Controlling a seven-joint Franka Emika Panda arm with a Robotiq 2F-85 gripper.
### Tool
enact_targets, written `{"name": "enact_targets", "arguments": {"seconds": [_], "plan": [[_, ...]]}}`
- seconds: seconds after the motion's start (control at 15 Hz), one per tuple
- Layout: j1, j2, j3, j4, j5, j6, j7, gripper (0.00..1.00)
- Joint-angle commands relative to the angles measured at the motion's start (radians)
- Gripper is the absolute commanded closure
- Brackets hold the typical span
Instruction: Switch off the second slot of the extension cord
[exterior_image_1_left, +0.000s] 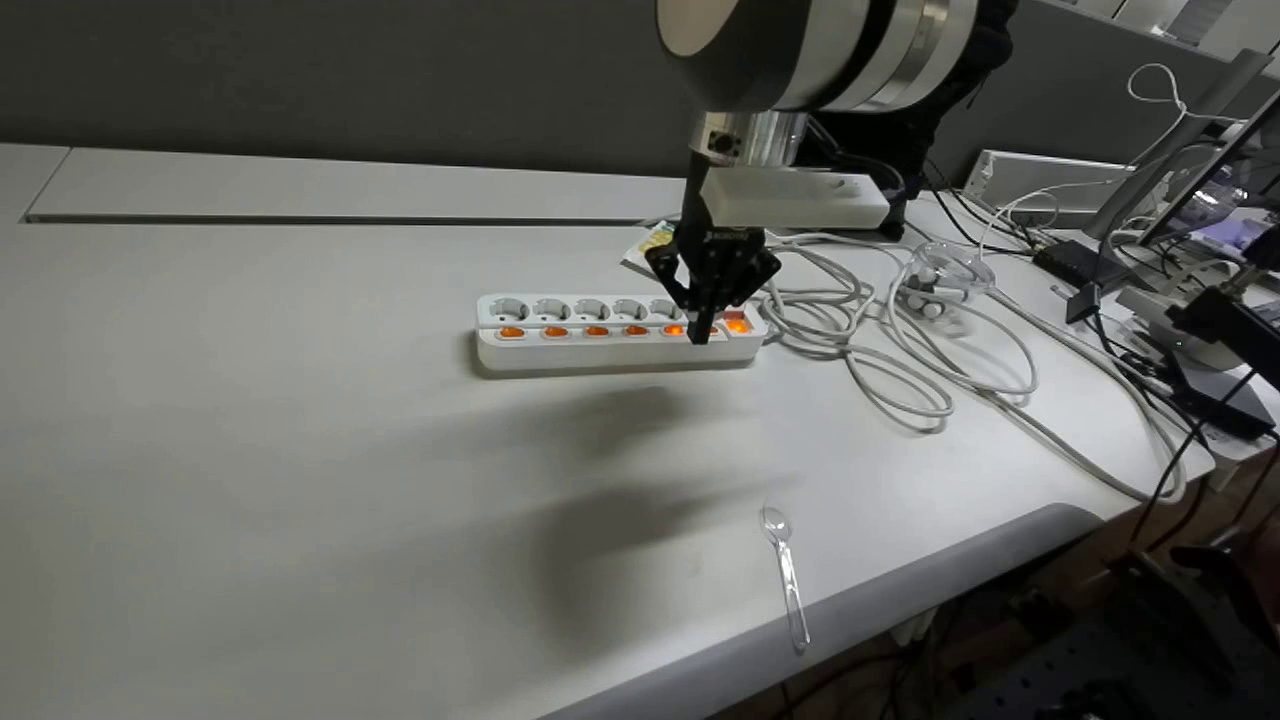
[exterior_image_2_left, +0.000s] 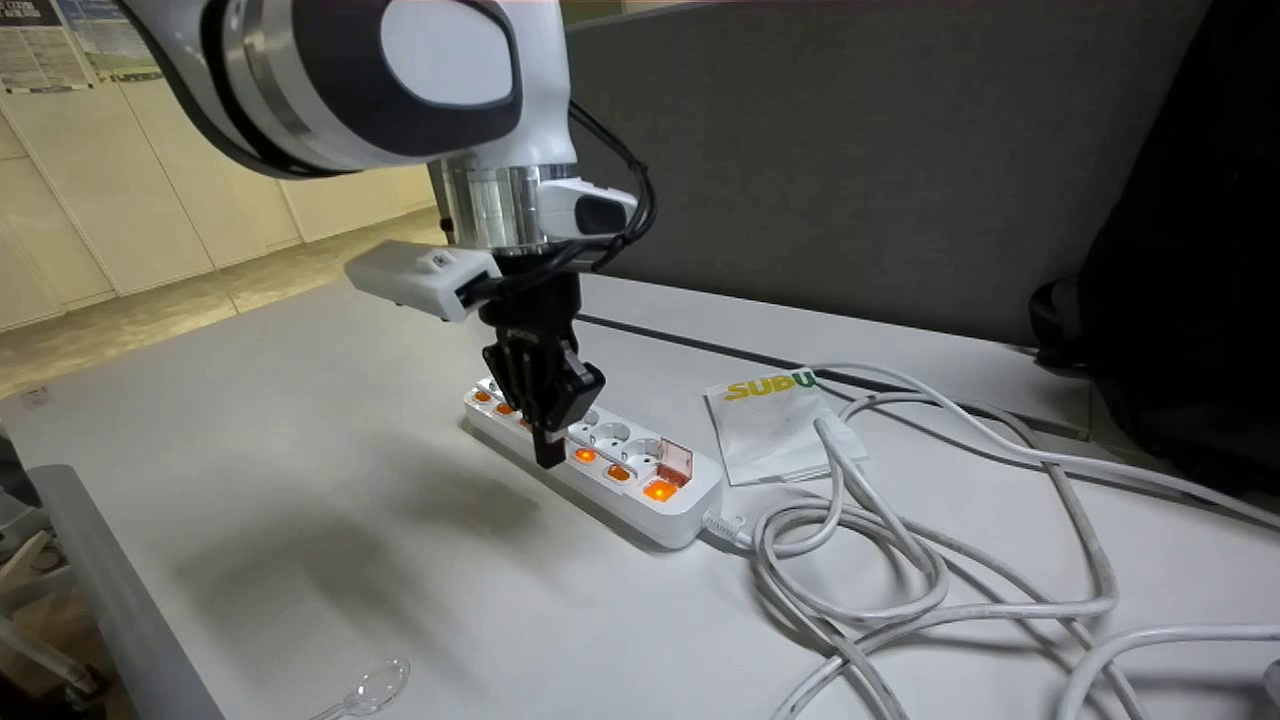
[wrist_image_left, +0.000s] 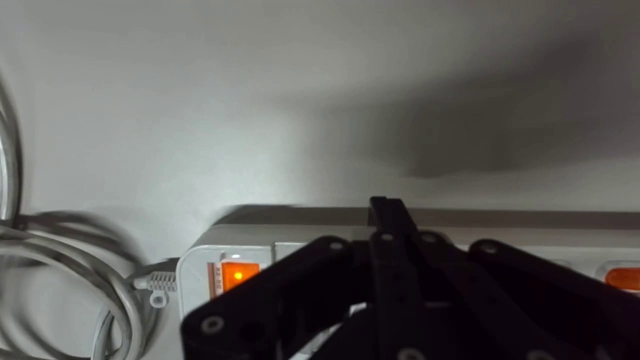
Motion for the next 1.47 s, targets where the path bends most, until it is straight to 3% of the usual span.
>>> {"name": "enact_targets", "arguments": {"seconds": [0.0, 0.6, 1.4], "plan": [[0.023, 0.025, -0.024, 0.032, -0.007, 0.02, 0.003, 1.0], [0.046, 0.056, -0.048, 0.043, -0.011, 0.119, 0.006, 1.0], [0.071, 0.096, -0.066, 0.062, -0.013, 0.114, 0.022, 1.0]]}}
